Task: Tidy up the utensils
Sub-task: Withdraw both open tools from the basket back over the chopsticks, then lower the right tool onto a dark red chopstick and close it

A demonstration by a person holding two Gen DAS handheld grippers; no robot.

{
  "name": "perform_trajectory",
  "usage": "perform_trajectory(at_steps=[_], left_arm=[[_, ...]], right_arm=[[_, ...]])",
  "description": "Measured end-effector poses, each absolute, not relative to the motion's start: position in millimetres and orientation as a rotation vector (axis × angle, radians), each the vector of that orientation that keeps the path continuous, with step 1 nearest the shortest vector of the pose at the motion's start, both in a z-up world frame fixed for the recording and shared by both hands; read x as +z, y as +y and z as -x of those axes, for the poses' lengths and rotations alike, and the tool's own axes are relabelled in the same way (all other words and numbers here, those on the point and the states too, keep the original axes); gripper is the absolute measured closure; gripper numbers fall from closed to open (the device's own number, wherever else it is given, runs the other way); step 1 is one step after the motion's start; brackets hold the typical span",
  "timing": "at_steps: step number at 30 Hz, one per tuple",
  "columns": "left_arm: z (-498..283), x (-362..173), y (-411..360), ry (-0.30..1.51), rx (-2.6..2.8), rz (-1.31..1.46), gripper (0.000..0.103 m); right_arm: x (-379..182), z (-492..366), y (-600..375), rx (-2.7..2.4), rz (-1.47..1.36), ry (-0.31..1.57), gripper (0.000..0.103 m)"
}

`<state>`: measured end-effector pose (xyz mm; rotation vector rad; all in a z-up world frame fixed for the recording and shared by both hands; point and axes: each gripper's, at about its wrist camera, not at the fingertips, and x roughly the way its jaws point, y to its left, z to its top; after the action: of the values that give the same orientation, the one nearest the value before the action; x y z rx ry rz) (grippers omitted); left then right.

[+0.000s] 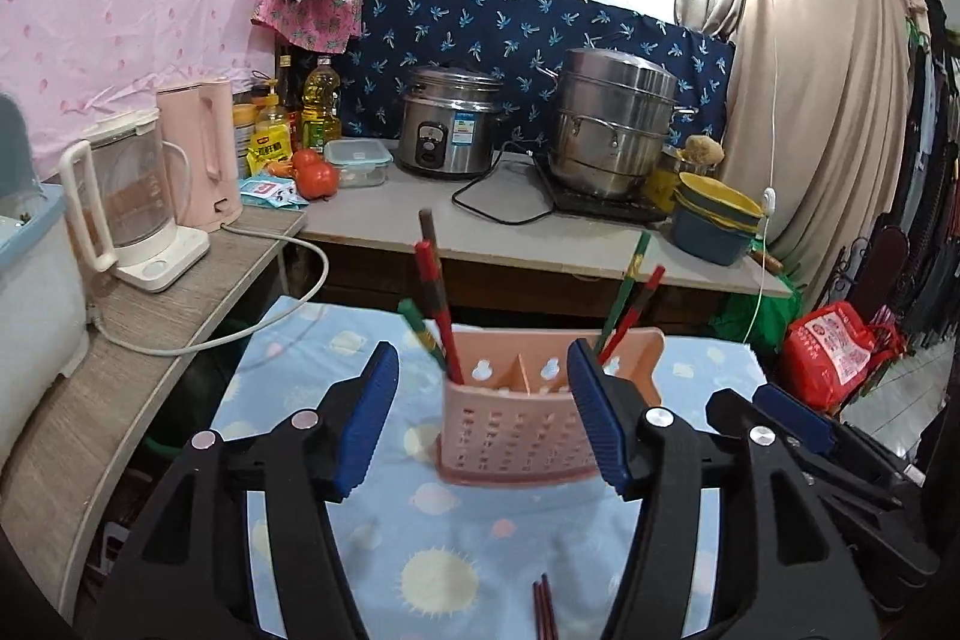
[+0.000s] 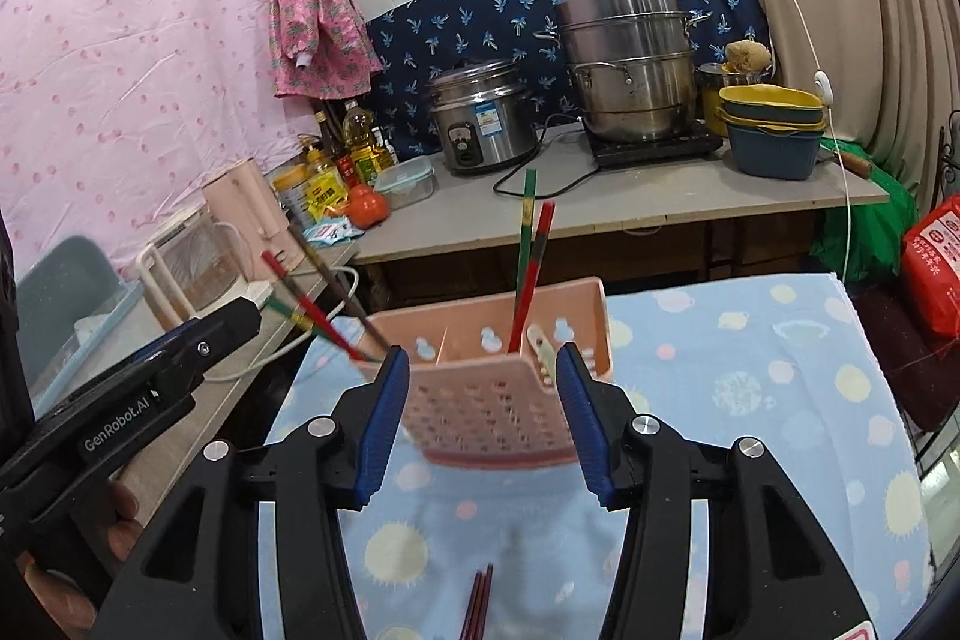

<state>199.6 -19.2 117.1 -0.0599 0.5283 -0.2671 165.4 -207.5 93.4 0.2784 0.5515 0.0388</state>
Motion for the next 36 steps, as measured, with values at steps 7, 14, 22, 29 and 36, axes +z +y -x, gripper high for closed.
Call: perform_trajectory(at_steps=[7, 14, 22, 29, 36], left_arm=[[-157, 85, -6, 0.635, -0.177, -0.039, 0.047], [-115, 34, 4, 0.786, -0.122, -0.118, 0.047], [-73, -2, 4, 0.875, -0.143, -0.141, 0.047], [-54, -15, 3, 0.911, -0.143, -0.141, 0.047], [-42, -23, 8, 0.933, -0.132, -0.147, 0.047]], right_arm=[[70, -111, -195, 0.030, -0.204, 0.634, 0.053], [38, -59, -177, 0.028, -0.129, 0.714, 0.053], [-1, -14, -159, 0.044, -0.122, 0.811, 0.053], [-25, 8, -148, 0.050, -0.119, 0.862, 0.053], [-37, 16, -144, 0.050, -0.126, 0.894, 0.053]])
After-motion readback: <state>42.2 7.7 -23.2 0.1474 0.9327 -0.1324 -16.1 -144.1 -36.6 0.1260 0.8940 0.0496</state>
